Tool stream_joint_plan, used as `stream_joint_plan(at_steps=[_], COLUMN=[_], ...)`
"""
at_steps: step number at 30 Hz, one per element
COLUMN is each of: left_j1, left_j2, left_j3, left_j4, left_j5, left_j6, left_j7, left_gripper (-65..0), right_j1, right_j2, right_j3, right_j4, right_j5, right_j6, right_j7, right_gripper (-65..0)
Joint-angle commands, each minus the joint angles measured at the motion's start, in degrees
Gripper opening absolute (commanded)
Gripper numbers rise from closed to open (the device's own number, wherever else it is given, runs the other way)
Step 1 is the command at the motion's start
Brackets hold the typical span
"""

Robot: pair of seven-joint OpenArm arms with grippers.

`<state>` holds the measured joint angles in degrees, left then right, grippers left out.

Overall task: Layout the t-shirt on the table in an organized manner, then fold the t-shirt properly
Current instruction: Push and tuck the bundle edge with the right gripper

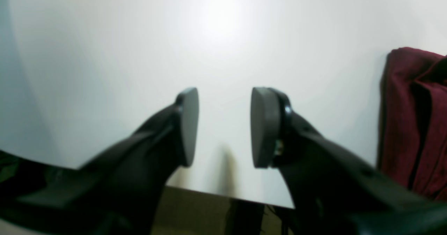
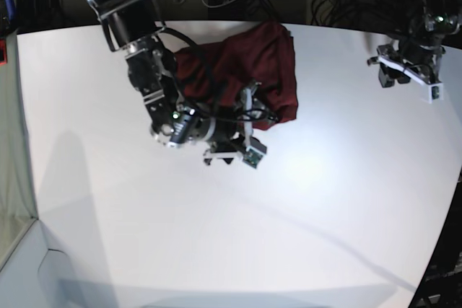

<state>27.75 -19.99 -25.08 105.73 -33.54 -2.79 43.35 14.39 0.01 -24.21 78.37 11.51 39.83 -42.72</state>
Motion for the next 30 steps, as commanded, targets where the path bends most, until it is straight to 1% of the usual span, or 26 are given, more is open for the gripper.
stream_joint_plan(at_steps=[1,4,7,11,13,16,21,27,30], left_j1=[-0.1,-0.1,-0.1,-0.1,-0.1,-0.1,0.0,-0.1,-0.1], left_j2=[-0.7,-0.7,-0.7,-0.7,-0.7,-0.6,-0.6,-0.6,-0.6], left_j3=[-0.5,-0.5,-0.5,-0.5,-0.5,-0.5,-0.5,-0.5,-0.5], left_j4=[0.9,0.9,0.9,0.9,0.9,0.9,0.8,0.8,0.8], left_j5=[-0.3,-0.3,-0.3,-0.3,-0.3,-0.3,-0.3,-0.3,-0.3], left_j6=[0.0,0.0,0.0,0.0,0.0,0.0,0.0,0.0,0.0], left_j7=[-1.0,-1.0,-1.0,-1.0,-1.0,-1.1,-1.2,-1.1,-1.1], left_gripper=[-40.7,-40.7,-40.7,-40.7,-40.7,-40.7,-40.7,-40.7,-40.7], right_j1=[1.4,1.5,1.6,2.3,2.3,3.5,5.0,5.4,6.8], right_j2=[-0.4,-0.4,-0.5,-1.9,-2.0,-2.1,-3.3,-3.9,-5.2], right_j3=[-0.5,-1.6,-1.9,-1.9,-1.9,-1.9,-1.9,-1.9,-1.9], right_j4=[0.1,-1.4,-1.5,-1.8,-3.0,-5.4,-9.7,-9.7,-9.7], right_j5=[1.0,1.0,1.0,1.0,1.0,1.0,1.0,1.0,1.0], right_j6=[0.2,0.2,0.2,0.2,0.2,0.2,0.2,0.2,0.2], right_j7=[2.9,4.8,5.0,5.0,5.0,5.0,5.0,5.0,5.0], right_gripper=[-25.6,-26.1,-31.5,-44.0,-51.8,-58.4,-59.8,-60.3,-62.2])
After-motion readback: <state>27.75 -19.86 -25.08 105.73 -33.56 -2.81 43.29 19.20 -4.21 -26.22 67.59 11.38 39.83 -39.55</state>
